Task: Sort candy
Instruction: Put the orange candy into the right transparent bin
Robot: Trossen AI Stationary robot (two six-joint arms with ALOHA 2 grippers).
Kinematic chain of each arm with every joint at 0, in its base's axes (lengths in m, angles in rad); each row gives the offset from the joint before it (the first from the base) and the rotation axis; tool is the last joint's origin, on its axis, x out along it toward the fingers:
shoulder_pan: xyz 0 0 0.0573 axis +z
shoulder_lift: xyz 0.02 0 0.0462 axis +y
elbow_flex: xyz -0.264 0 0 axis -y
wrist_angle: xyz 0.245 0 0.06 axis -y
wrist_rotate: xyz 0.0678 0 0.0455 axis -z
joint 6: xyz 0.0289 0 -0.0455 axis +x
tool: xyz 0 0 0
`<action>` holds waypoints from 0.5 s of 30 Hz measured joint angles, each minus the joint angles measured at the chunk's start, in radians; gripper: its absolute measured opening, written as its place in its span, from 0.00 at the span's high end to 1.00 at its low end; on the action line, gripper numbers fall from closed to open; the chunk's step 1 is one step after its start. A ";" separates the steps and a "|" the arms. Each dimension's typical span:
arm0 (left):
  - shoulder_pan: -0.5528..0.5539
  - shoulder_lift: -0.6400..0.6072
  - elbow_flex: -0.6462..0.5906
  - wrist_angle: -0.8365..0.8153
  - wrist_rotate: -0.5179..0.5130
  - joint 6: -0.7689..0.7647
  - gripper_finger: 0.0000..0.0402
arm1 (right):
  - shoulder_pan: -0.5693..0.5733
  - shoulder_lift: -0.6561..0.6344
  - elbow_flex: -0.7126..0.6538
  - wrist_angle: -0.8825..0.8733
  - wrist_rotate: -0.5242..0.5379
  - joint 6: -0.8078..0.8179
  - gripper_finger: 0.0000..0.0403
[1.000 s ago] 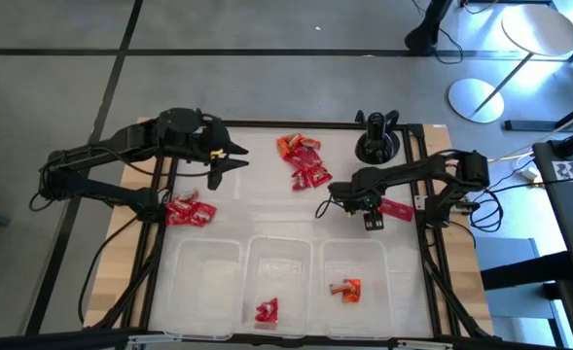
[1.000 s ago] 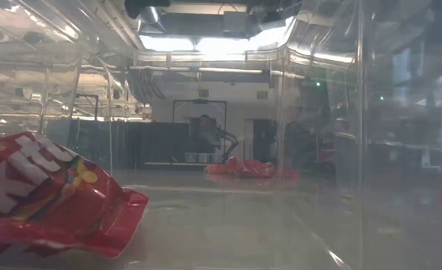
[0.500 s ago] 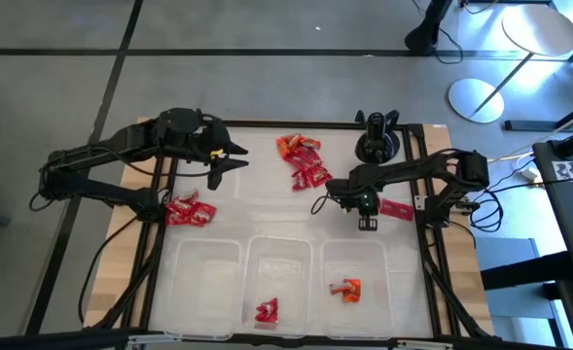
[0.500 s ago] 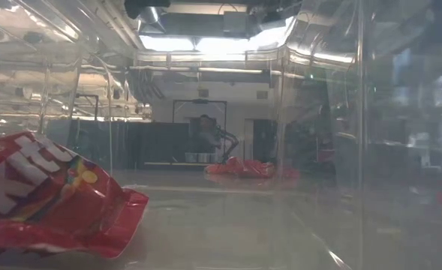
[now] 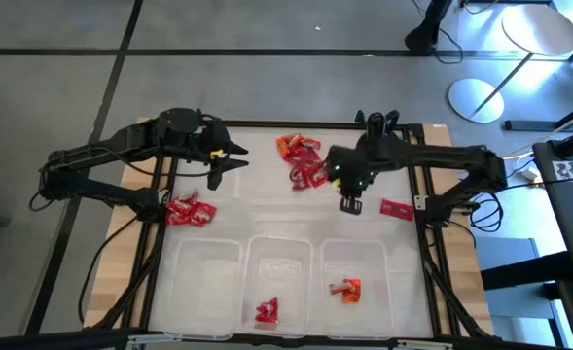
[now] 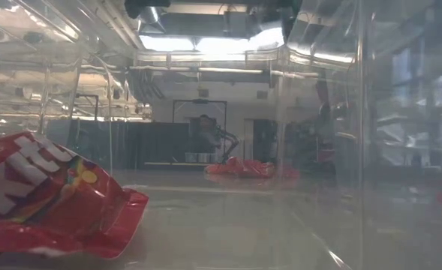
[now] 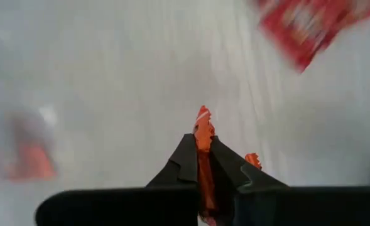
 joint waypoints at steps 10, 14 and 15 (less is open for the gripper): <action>0.000 0.000 0.000 0.066 0.000 0.042 0.64 | 0.243 -0.041 0.234 0.019 -0.193 0.150 0.99; 0.000 0.000 0.000 0.135 0.000 0.057 0.64 | 0.376 -0.029 0.234 0.061 -0.230 0.258 0.99; 0.000 0.000 0.000 0.149 -0.001 0.068 0.64 | 0.405 -0.023 0.234 0.067 -0.230 0.291 0.99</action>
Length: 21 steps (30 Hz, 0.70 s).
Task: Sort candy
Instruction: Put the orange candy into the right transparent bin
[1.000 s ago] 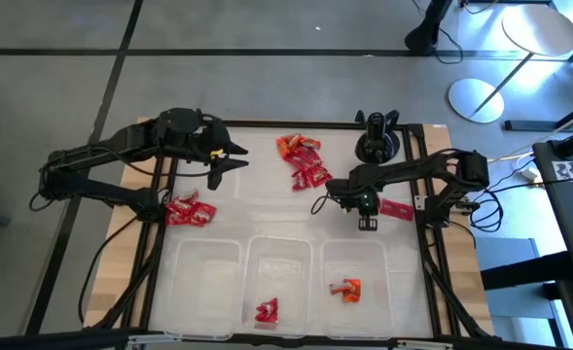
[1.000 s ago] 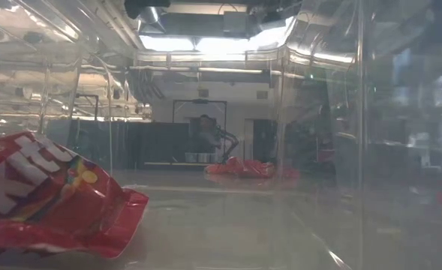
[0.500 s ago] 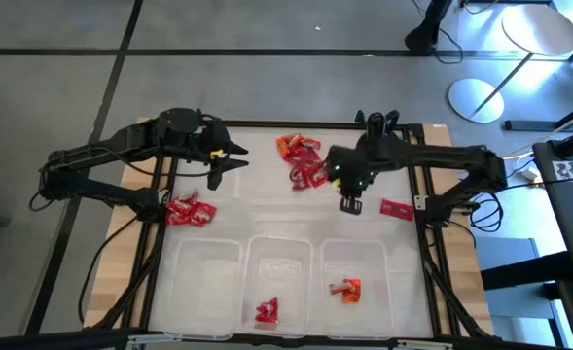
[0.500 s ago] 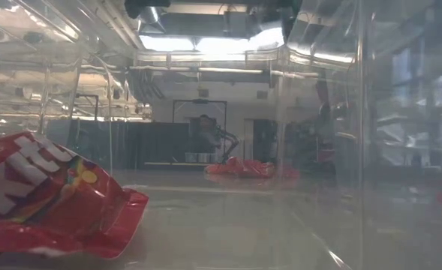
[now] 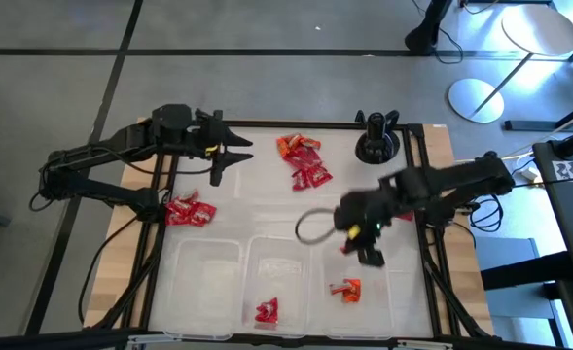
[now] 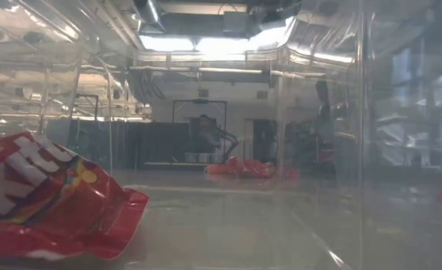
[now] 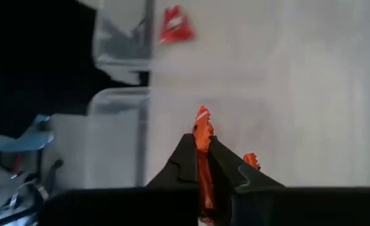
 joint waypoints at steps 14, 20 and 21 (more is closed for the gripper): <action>0.000 0.003 0.000 0.037 -0.001 0.059 0.64 | 0.275 0.226 -0.035 0.070 0.045 0.239 0.99; -0.001 0.012 0.000 0.031 0.000 0.054 0.64 | 0.324 0.277 -0.229 0.272 0.086 0.318 0.99; -0.001 0.012 0.000 0.032 0.000 0.054 0.64 | 0.323 0.282 -0.263 0.309 0.104 0.341 0.99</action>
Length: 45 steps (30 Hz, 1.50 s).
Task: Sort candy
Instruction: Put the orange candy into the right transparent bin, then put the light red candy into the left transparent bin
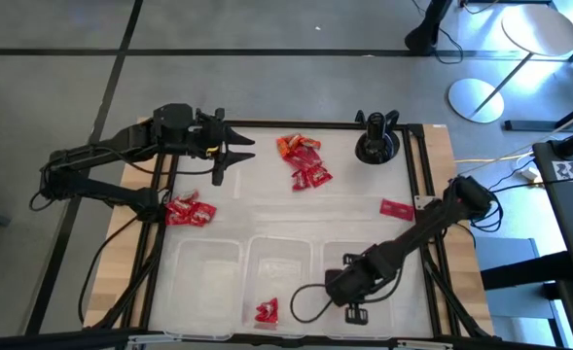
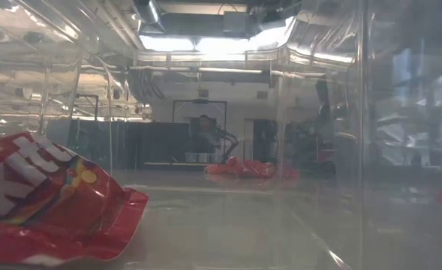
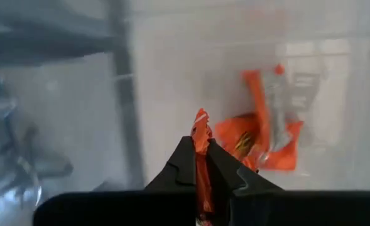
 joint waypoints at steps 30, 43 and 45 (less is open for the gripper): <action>0.001 0.012 0.000 0.059 0.001 0.003 0.64 | -0.090 -0.119 0.269 -0.585 0.130 0.180 0.43; 0.001 0.018 0.000 0.053 0.001 -0.060 0.64 | -0.372 -0.501 0.130 -0.722 0.314 0.106 0.68; 0.001 0.017 0.000 0.052 0.001 -0.070 0.64 | -0.434 -0.553 0.059 -0.725 0.299 0.079 0.68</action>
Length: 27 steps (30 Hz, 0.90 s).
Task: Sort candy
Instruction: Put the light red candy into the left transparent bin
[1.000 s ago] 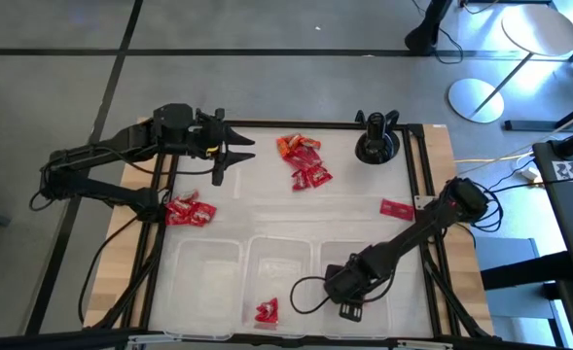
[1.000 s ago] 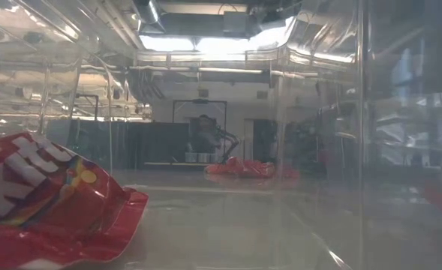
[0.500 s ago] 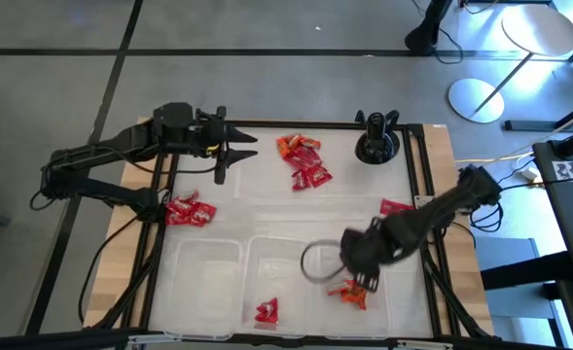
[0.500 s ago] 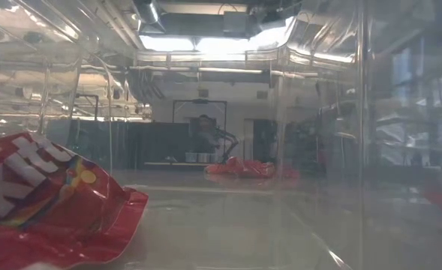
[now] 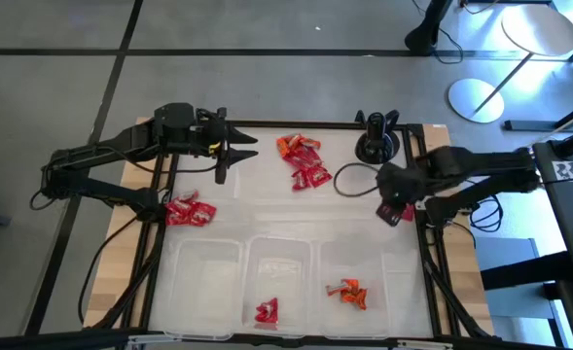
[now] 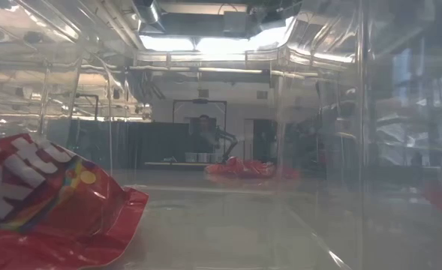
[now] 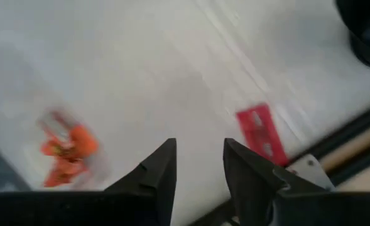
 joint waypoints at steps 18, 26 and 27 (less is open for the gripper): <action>0.000 0.000 0.000 0.002 0.000 -0.012 0.64 | -0.421 -0.043 -0.621 0.157 -0.255 -0.256 0.33; 0.000 0.000 0.000 0.001 0.000 -0.013 0.64 | -0.474 0.090 -0.632 0.296 -0.149 -0.320 0.24; 0.000 0.000 0.000 0.002 0.000 -0.014 0.64 | -0.481 0.111 -0.632 0.316 -0.151 -0.333 0.24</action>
